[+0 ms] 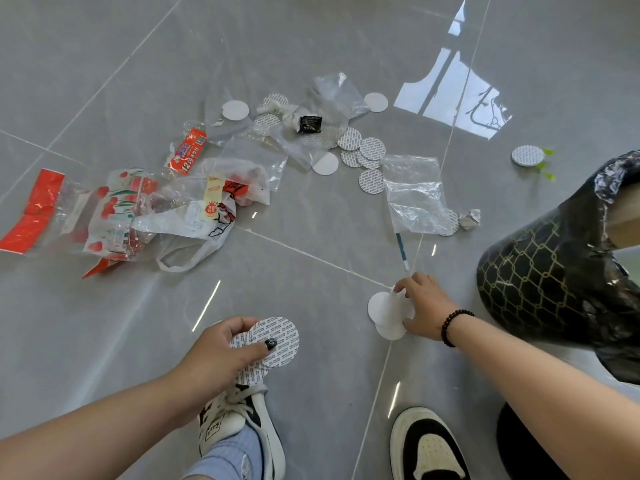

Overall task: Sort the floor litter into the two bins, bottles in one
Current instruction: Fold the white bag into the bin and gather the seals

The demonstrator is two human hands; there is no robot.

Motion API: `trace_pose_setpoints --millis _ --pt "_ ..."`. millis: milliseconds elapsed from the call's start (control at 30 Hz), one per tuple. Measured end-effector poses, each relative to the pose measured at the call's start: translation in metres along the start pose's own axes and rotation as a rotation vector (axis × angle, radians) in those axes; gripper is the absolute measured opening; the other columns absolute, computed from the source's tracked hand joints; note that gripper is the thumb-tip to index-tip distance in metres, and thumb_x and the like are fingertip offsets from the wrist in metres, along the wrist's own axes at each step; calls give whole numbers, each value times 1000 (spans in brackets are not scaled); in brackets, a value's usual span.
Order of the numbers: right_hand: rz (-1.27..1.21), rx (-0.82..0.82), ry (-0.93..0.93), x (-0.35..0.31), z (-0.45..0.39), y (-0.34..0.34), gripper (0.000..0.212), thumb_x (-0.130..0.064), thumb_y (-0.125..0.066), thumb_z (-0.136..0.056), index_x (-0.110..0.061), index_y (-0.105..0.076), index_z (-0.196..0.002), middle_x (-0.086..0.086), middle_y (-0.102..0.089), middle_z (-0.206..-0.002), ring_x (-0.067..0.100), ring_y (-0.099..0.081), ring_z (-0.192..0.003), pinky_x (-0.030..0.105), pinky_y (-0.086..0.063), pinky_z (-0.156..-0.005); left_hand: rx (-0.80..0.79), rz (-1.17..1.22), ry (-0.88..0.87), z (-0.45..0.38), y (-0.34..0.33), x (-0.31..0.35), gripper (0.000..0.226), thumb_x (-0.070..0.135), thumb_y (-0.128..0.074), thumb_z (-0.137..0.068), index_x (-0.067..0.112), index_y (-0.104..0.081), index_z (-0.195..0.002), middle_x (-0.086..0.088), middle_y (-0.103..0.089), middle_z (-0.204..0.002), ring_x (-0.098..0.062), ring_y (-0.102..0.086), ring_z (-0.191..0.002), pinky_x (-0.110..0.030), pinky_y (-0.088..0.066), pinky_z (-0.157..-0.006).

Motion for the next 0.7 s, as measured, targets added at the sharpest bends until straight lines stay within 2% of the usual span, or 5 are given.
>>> trace_pose_setpoints --millis 100,333,533,633,700 --pt "98 -4 39 -5 4 -3 65 -26 -69 -76 -24 -38 -133 -1 -38 -130 21 -35 -120 31 -40 -100 1 9 -4 1 -1 1 19 8 -70 -86 19 -68 -102 -3 -76 -88 -26 -73 -78 -34 -56 -74" --pt "49 59 -12 -19 13 -5 75 -44 -71 -74 -25 -34 -135 -3 -36 -132 20 -38 -123 32 -31 -101 -11 20 -18 -2 -7 7 21 10 -71 -85 19 -68 -104 -2 -76 -92 -23 -73 -77 -32 -55 -73" --pt "-51 92 -76 -28 12 -14 64 -39 -68 -77 -26 -36 -132 -1 -39 -128 21 -38 -120 33 -29 -98 -13 -12 -29 -6 -12 10 21 13 -73 -84 22 -69 -103 -1 -76 -94 -24 -73 -81 -37 -56 -78" --pt "-216 157 -76 -37 10 -10 75 -38 -74 -73 -26 -35 -136 0 -34 -132 22 -35 -127 36 -29 -103 -12 -34 -38 -9 -16 14 20 14 -74 -83 24 -70 -101 -1 -76 -93 -24 -72 -81 -41 -55 -83" --pt "-105 113 12 -44 8 -8 89 -39 -77 -71 -27 -27 -143 2 -28 -139 23 -31 -131 38 -31 -107 -9 -41 -40 -10 -18 17 19 14 -74 -83 23 -70 -100 -1 -75 -92 -23 -72 -81 -41 -55 -83"
Point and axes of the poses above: each hand's wrist, its own z-axis away from the middle knuckle, its own y-axis out of the back of the hand, x = y × z, the point moved 2 cm from there along -z, towards the middle knuckle
